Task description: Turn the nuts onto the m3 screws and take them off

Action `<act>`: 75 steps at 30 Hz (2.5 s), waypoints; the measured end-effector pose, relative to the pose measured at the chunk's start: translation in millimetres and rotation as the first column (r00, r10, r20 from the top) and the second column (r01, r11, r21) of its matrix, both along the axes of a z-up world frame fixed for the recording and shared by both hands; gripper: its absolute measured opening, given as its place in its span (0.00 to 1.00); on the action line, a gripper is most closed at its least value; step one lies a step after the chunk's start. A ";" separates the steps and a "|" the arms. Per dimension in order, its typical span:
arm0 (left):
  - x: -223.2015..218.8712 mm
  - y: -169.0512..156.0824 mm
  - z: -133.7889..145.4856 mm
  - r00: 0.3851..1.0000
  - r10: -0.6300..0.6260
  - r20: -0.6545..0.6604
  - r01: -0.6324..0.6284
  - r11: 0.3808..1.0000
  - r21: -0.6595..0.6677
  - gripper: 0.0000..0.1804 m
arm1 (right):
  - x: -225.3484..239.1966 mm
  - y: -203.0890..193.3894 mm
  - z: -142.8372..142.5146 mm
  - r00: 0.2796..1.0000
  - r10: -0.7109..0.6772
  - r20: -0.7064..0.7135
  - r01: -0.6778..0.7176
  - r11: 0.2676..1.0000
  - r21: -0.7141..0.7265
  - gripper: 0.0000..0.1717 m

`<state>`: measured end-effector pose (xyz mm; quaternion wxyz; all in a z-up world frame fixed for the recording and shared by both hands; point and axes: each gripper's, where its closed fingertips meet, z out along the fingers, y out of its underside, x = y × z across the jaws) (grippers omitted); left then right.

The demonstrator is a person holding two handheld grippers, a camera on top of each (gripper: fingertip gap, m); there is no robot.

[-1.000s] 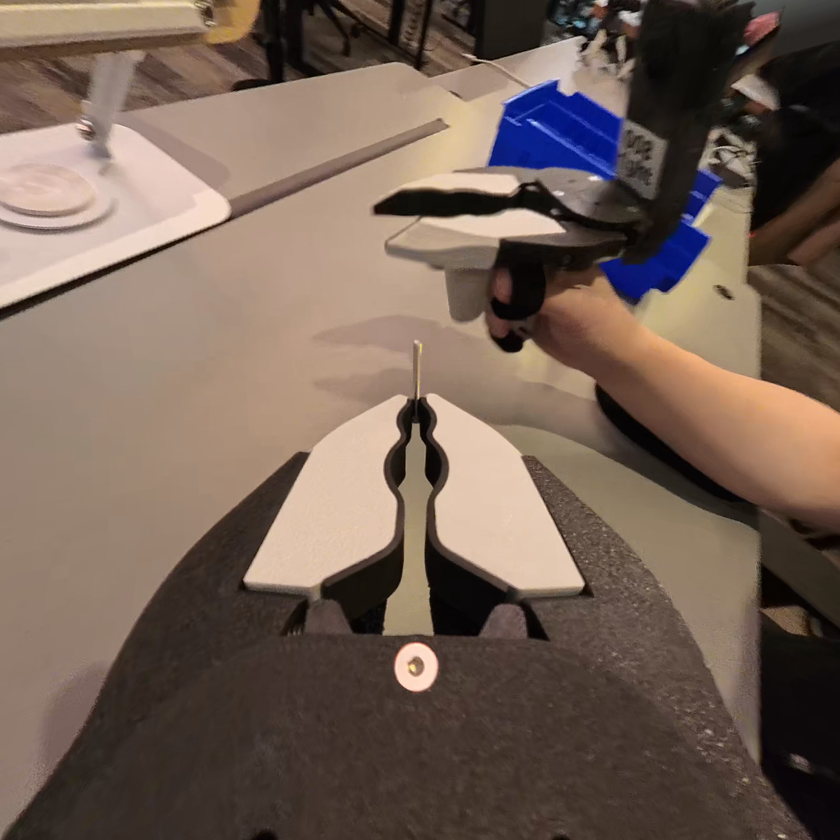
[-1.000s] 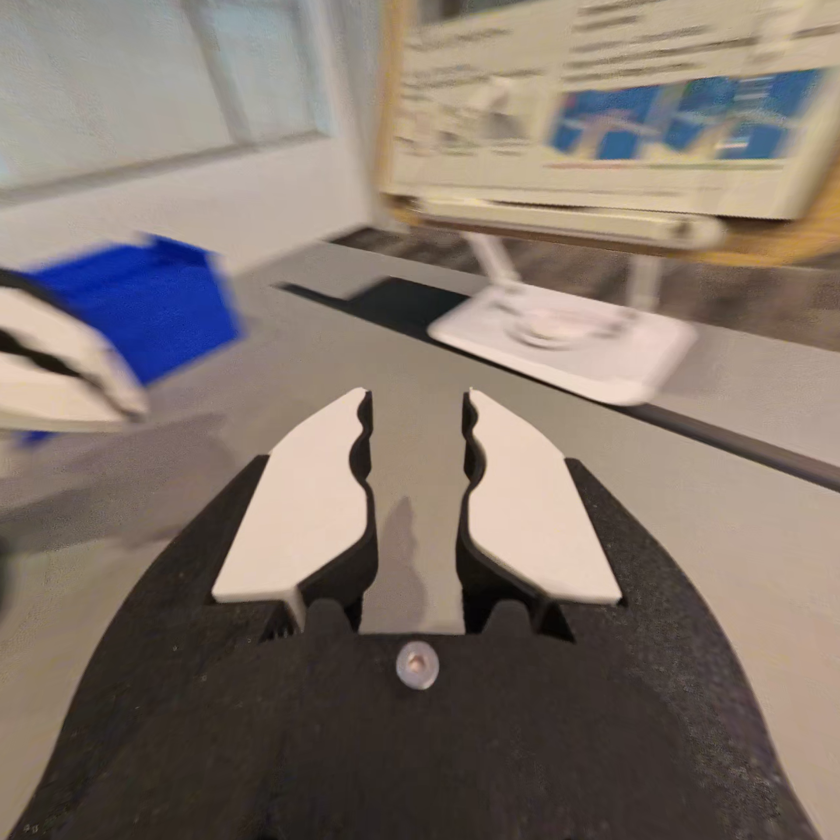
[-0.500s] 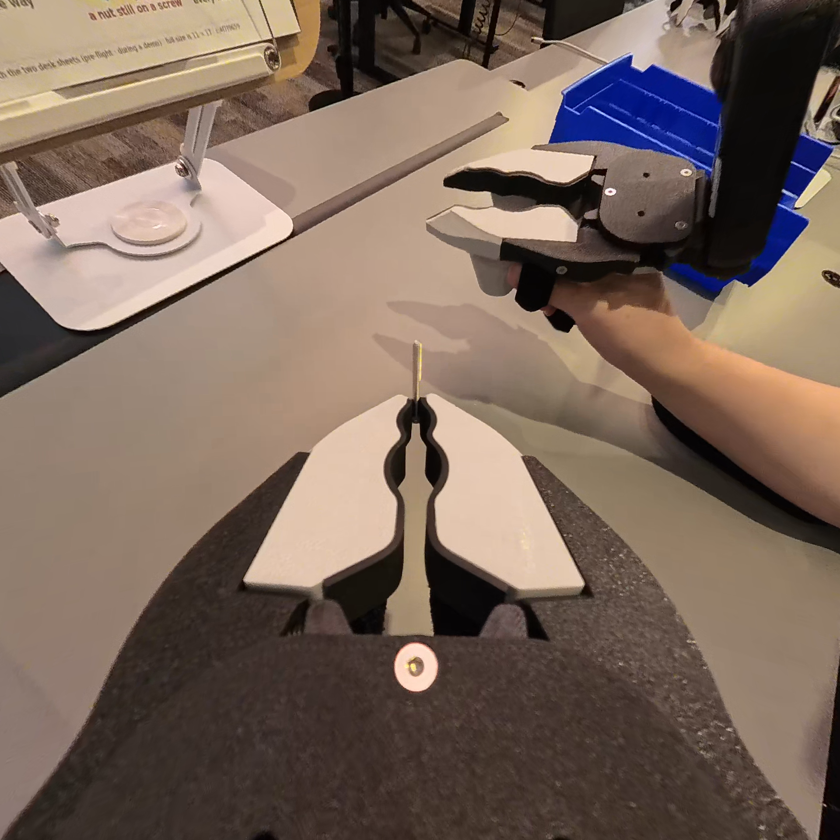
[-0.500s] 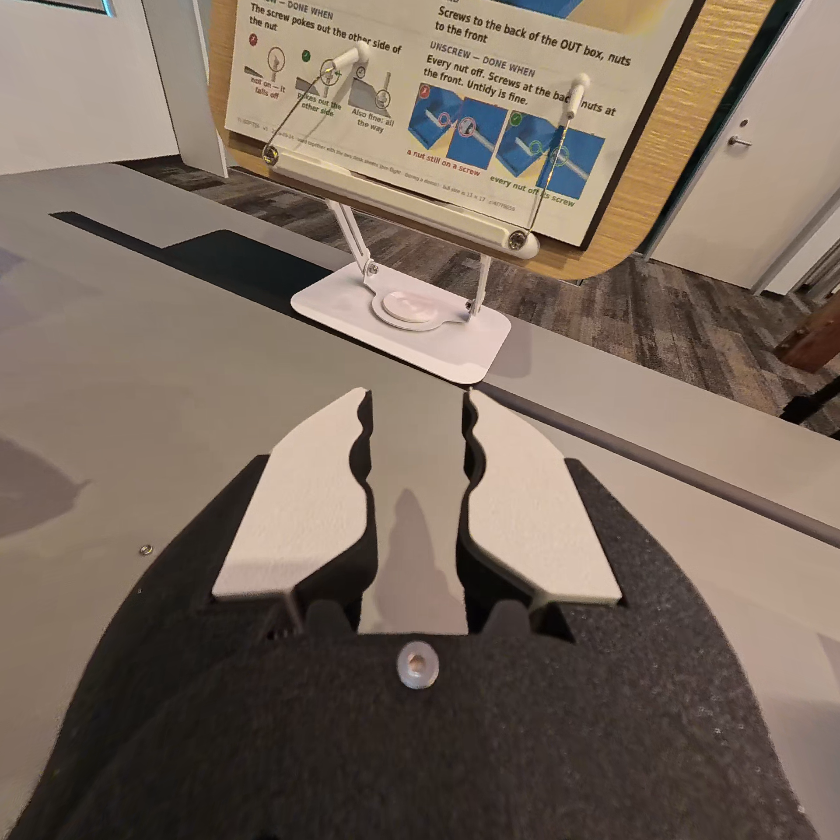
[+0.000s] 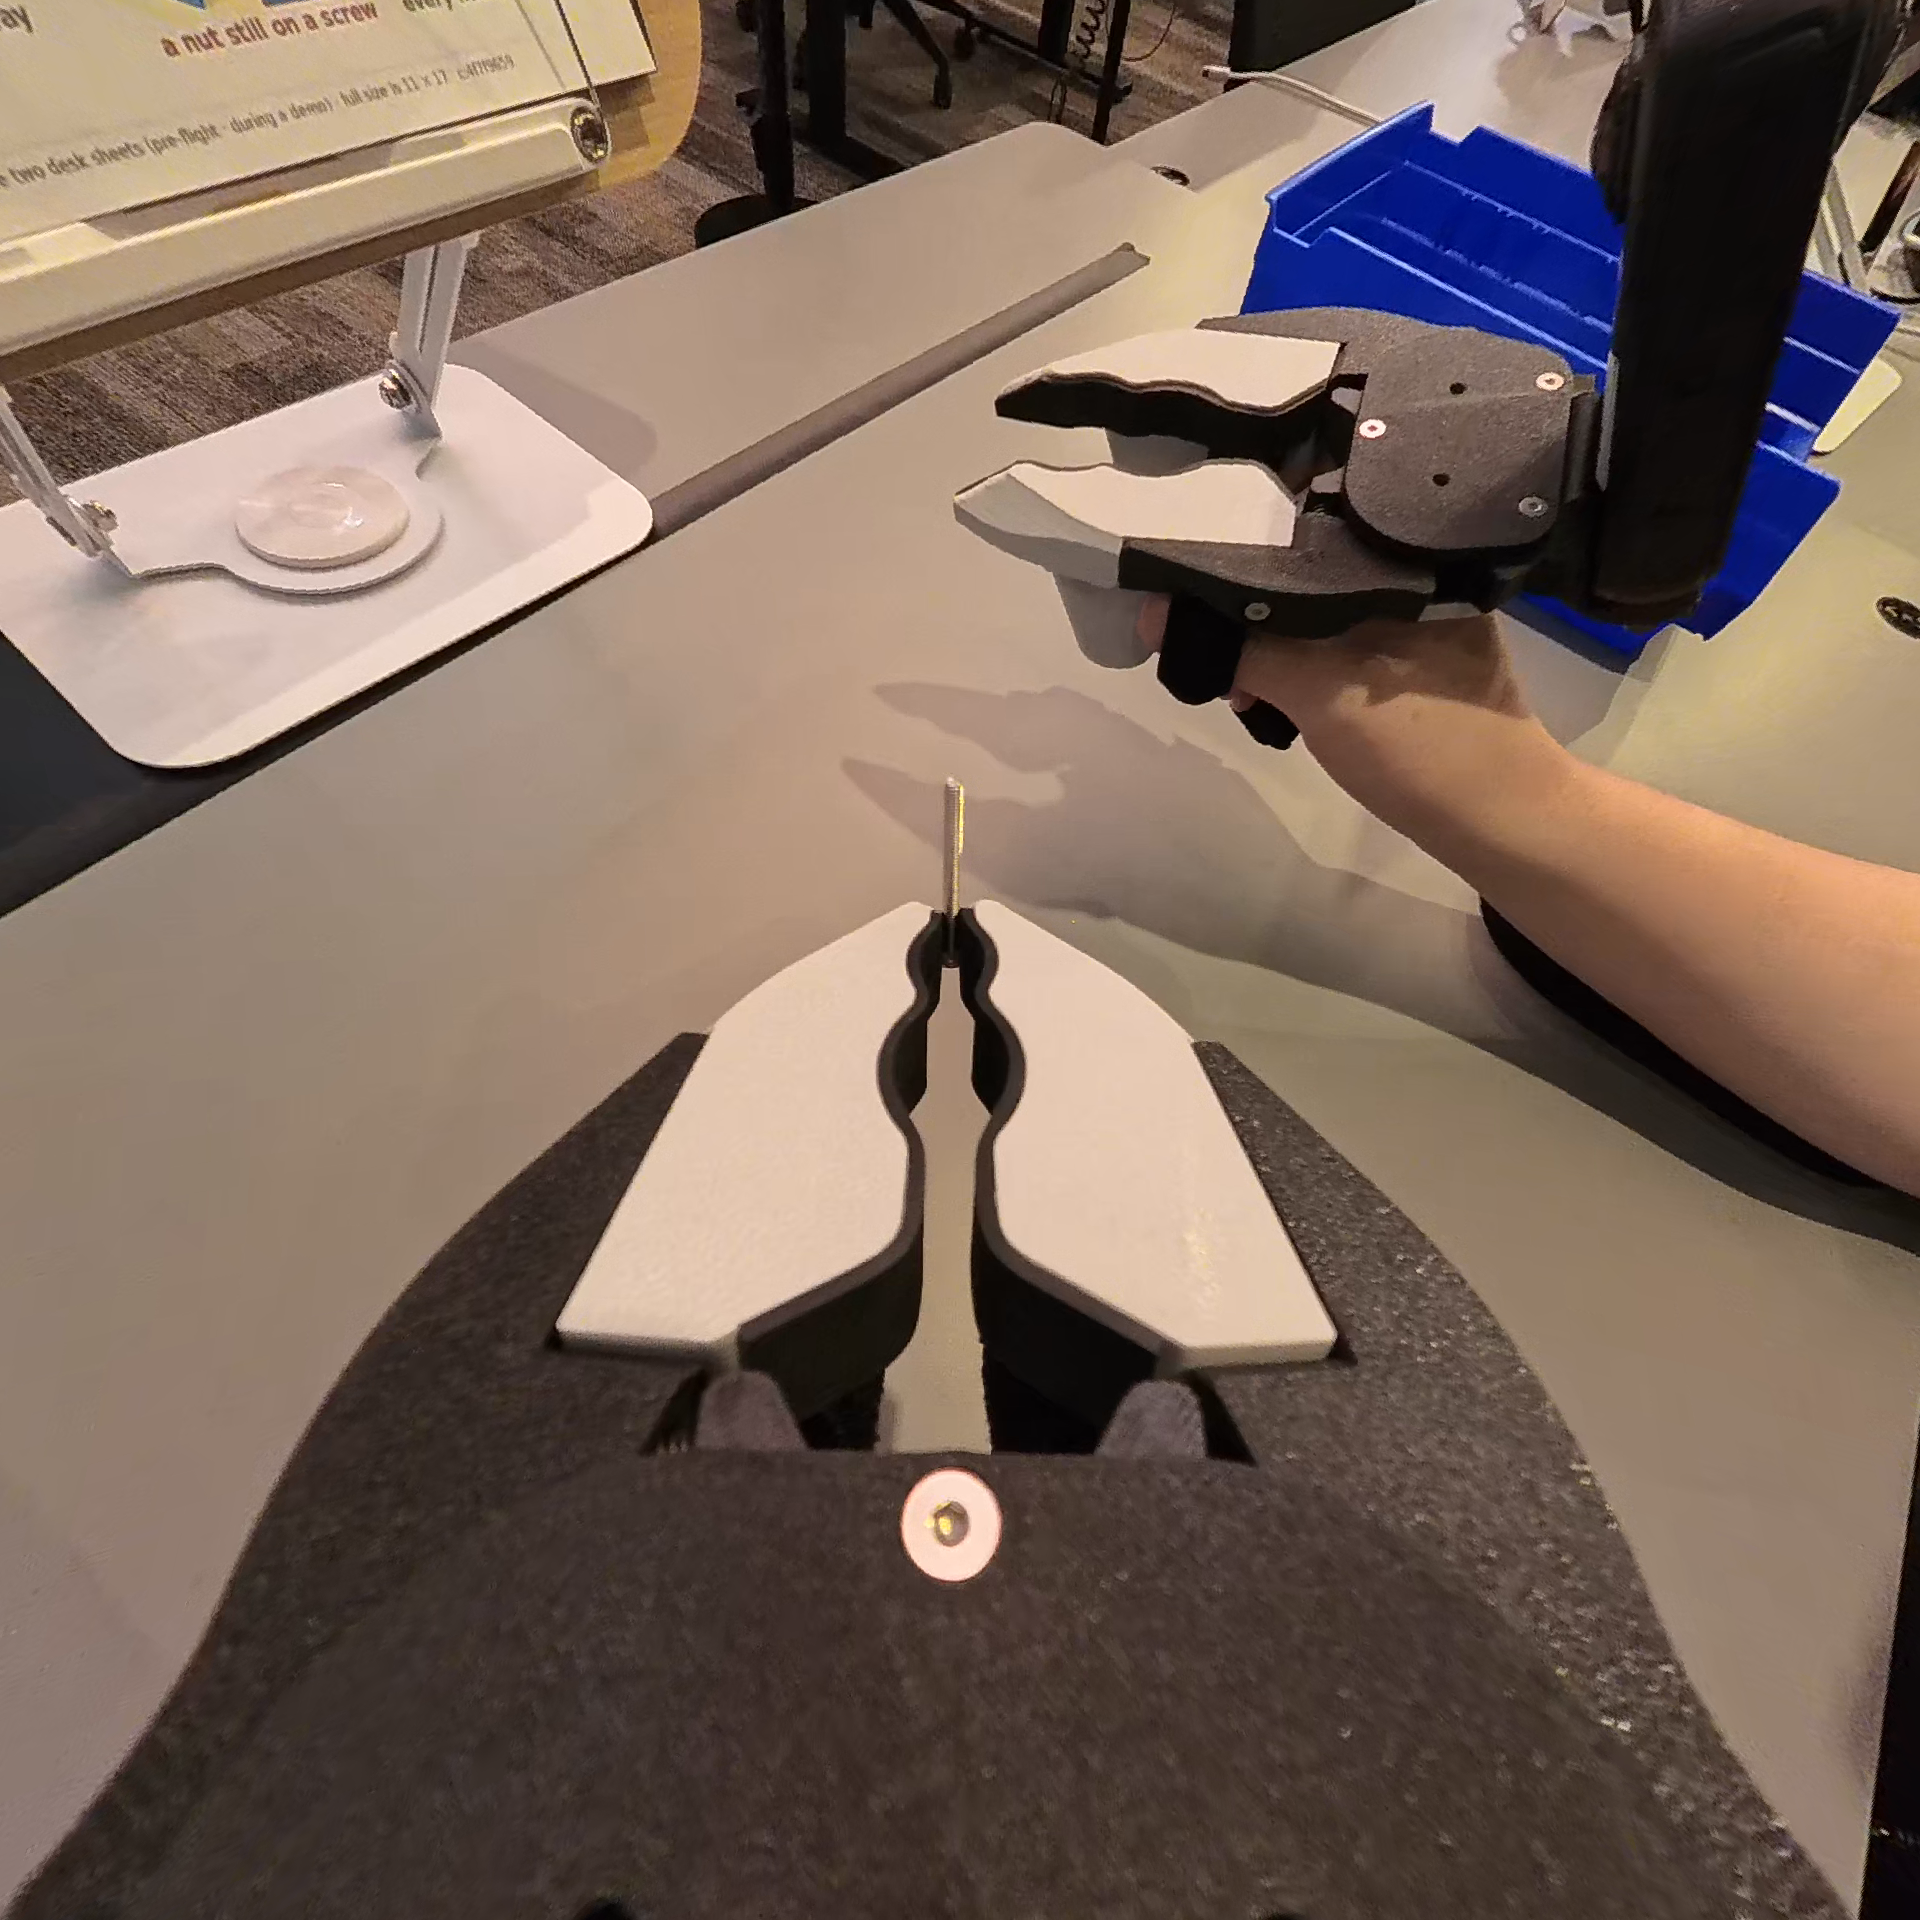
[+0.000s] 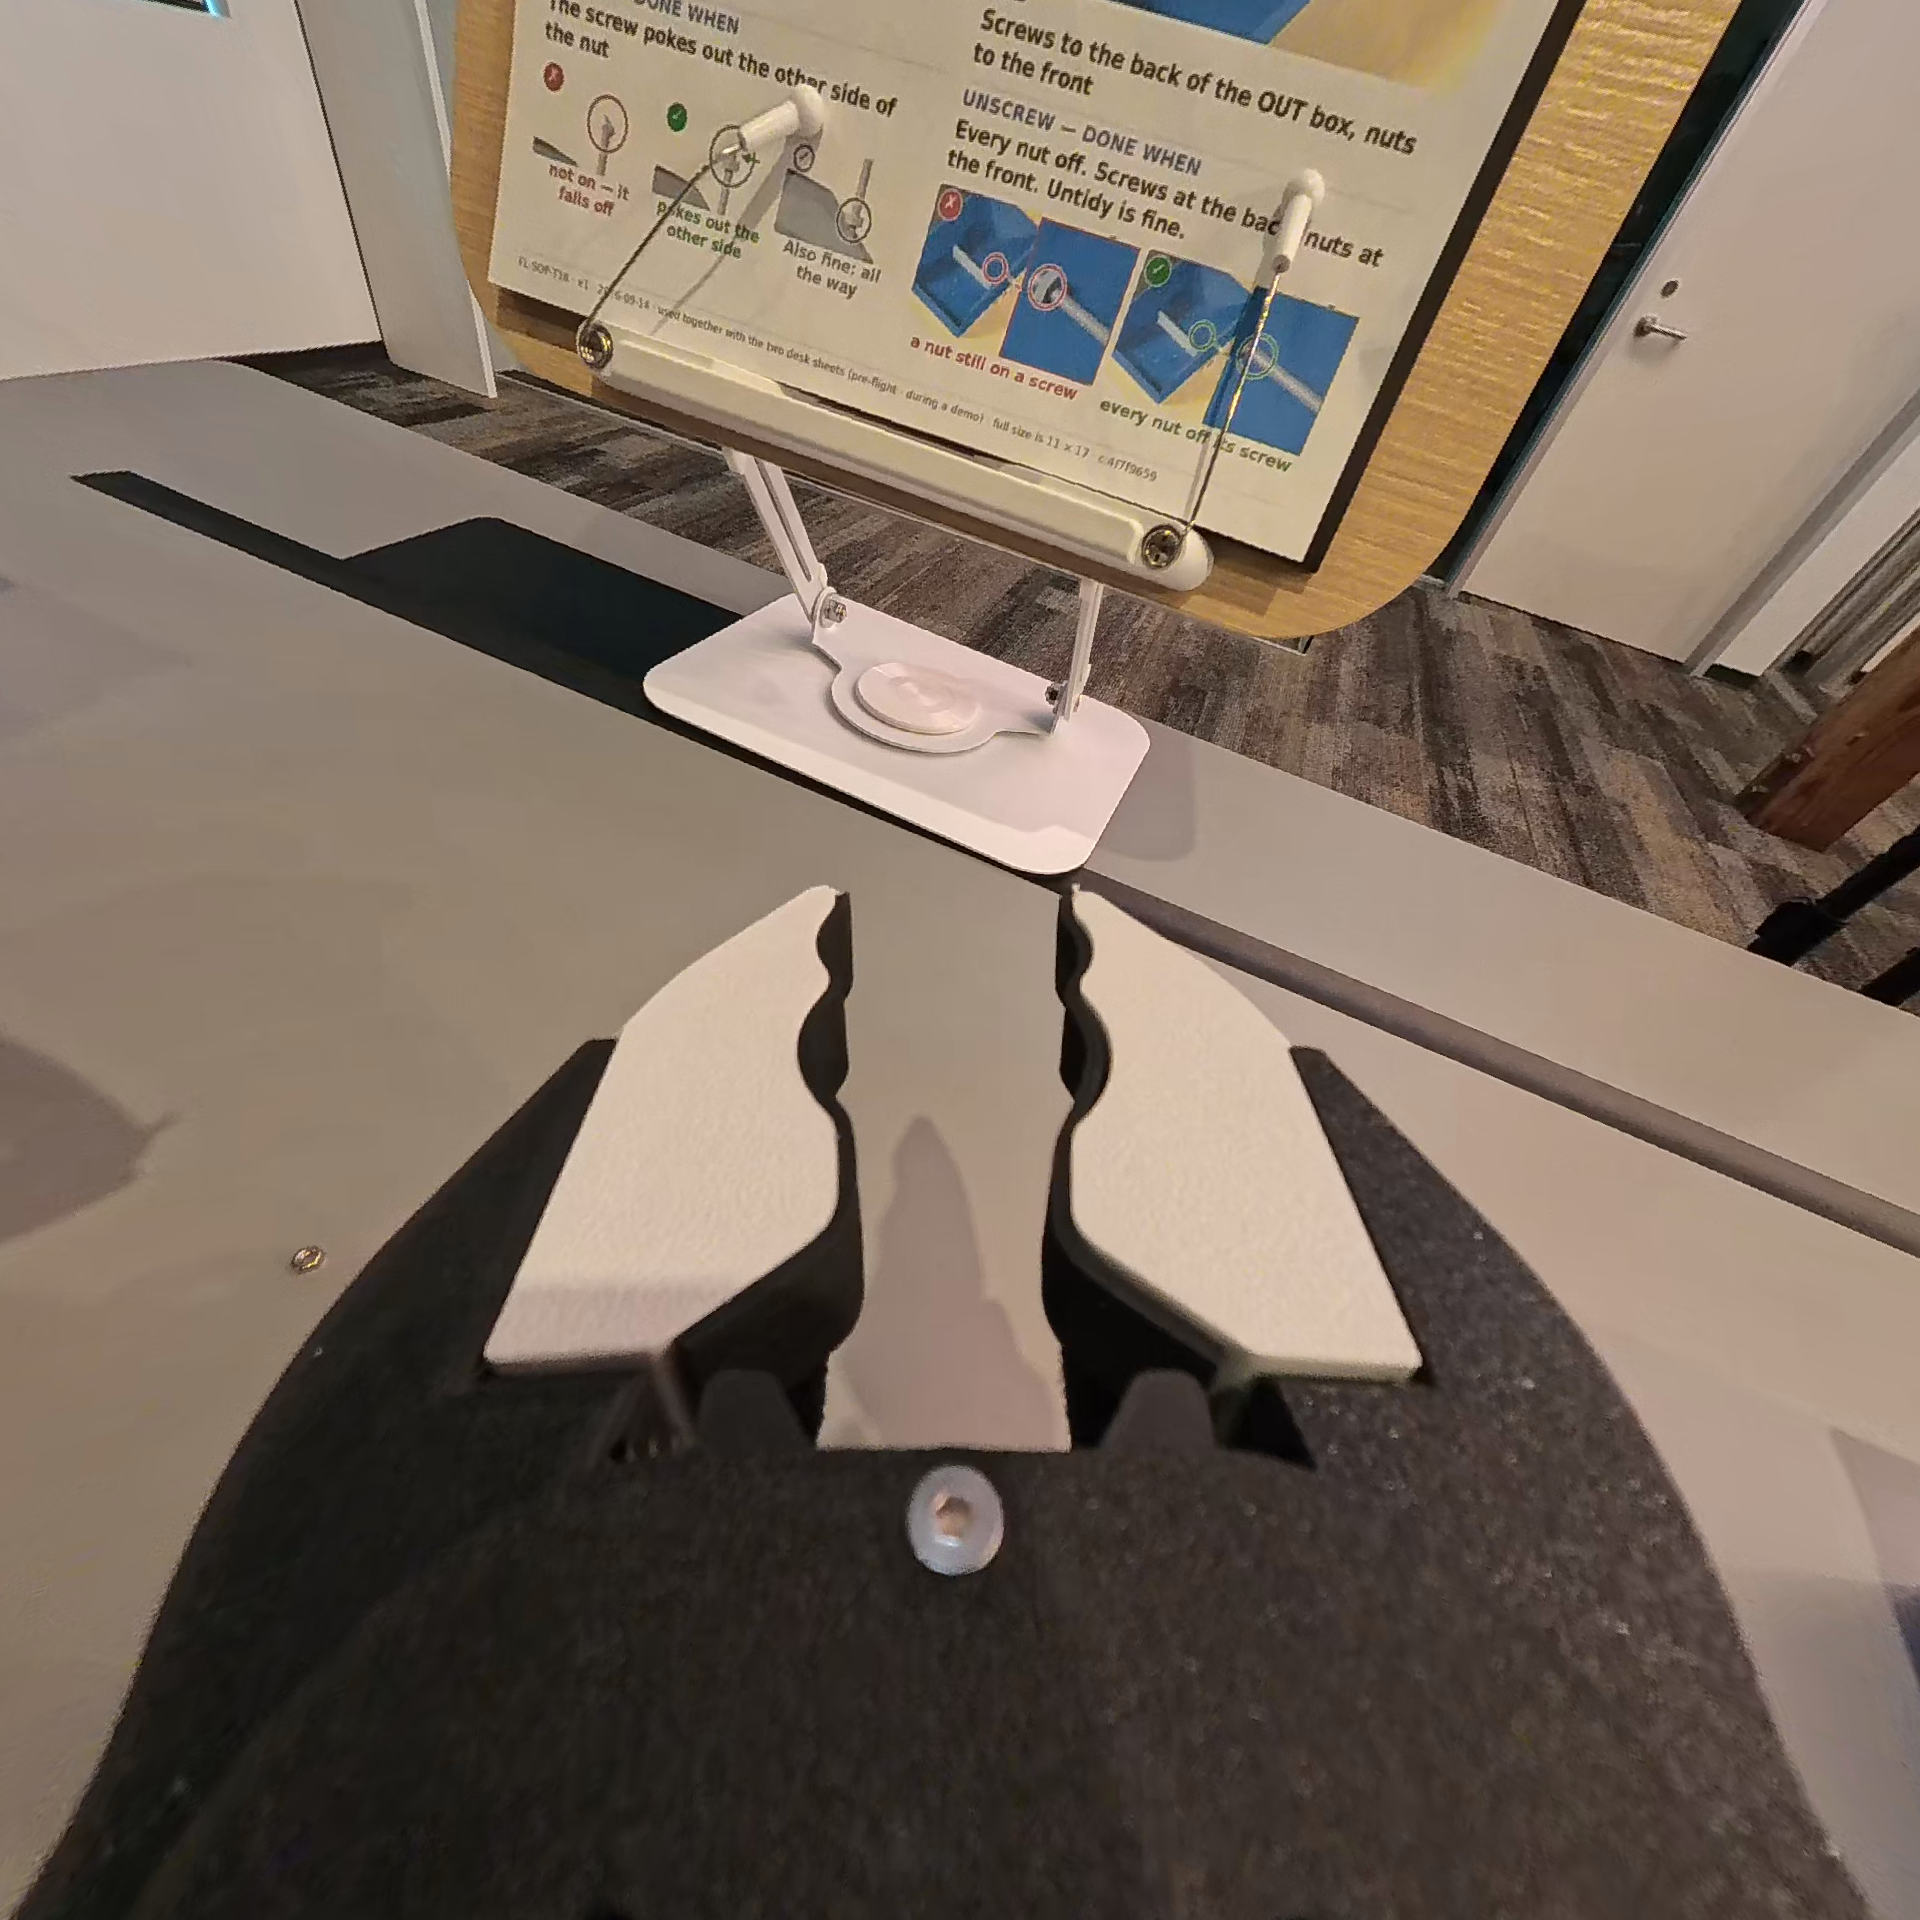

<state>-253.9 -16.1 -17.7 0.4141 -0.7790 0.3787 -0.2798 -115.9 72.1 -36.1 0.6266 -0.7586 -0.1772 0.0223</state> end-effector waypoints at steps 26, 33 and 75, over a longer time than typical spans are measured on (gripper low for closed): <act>-16.1 27.0 4.4 0.986 0.140 -0.089 -0.130 0.986 0.109 0.01 | -5.0 0.3 -5.2 0.999 0.008 0.031 -0.008 1.000 -0.016 0.22; -33.6 46.9 5.5 0.916 0.327 -0.232 -0.259 0.924 0.280 0.01 | -5.0 1.6 -10.2 0.999 0.011 0.040 -0.009 0.999 -0.032 0.22; -32.7 52.1 9.0 0.870 0.401 -0.288 -0.273 0.876 0.396 0.01 | -9.9 3.8 -25.2 0.993 0.053 0.103 -0.044 0.996 -0.083 0.22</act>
